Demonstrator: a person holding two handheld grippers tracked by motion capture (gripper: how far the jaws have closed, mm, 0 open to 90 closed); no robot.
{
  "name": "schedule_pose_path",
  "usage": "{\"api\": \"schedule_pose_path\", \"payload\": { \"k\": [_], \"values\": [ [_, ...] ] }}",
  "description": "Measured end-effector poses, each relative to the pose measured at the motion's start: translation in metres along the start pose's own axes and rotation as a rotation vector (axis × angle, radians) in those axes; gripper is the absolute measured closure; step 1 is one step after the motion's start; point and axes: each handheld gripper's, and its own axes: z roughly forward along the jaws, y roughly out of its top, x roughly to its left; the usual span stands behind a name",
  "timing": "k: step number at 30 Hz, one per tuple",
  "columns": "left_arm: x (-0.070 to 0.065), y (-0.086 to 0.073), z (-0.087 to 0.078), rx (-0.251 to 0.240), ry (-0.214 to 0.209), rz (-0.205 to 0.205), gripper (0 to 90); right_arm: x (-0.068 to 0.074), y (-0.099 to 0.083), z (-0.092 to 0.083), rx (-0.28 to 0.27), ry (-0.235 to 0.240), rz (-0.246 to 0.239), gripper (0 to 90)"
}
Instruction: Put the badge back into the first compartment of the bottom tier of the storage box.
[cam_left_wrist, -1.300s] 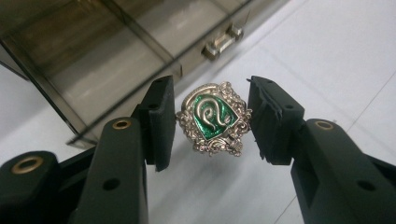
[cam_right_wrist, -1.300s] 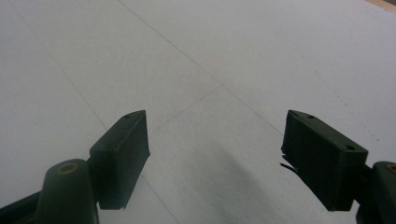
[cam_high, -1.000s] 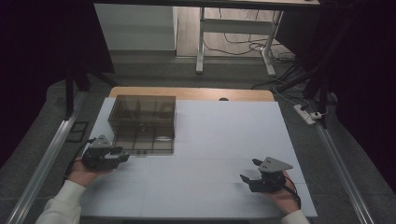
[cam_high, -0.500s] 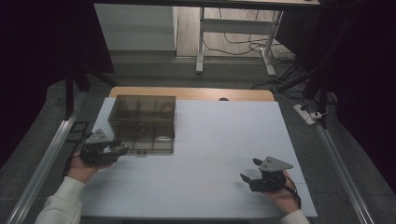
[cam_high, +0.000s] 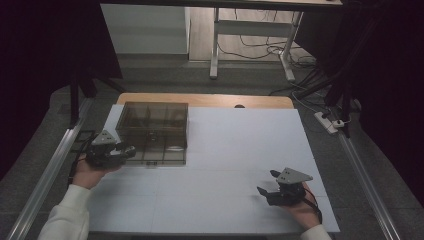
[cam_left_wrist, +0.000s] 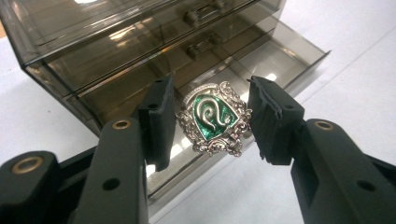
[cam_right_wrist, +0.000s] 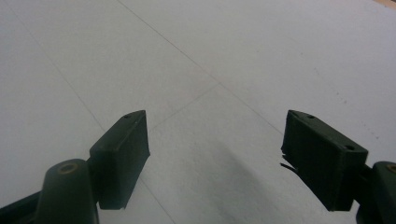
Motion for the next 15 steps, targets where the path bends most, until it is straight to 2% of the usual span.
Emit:
{"api": "schedule_pose_path", "payload": {
  "k": [5,11,15],
  "values": [
    [0.006,-0.001,0.009,0.029,0.035,-0.007,52.1,0.0,0.0,0.0,0.003,0.0,-0.001,22.6],
    [0.015,-0.005,0.026,0.064,0.056,-0.041,52.1,0.0,0.0,0.0,0.004,-0.001,-0.001,22.6],
    [0.018,-0.007,0.034,0.08,0.07,-0.044,52.1,0.0,0.0,0.001,0.008,-0.003,-0.003,22.6]
  ]
}}
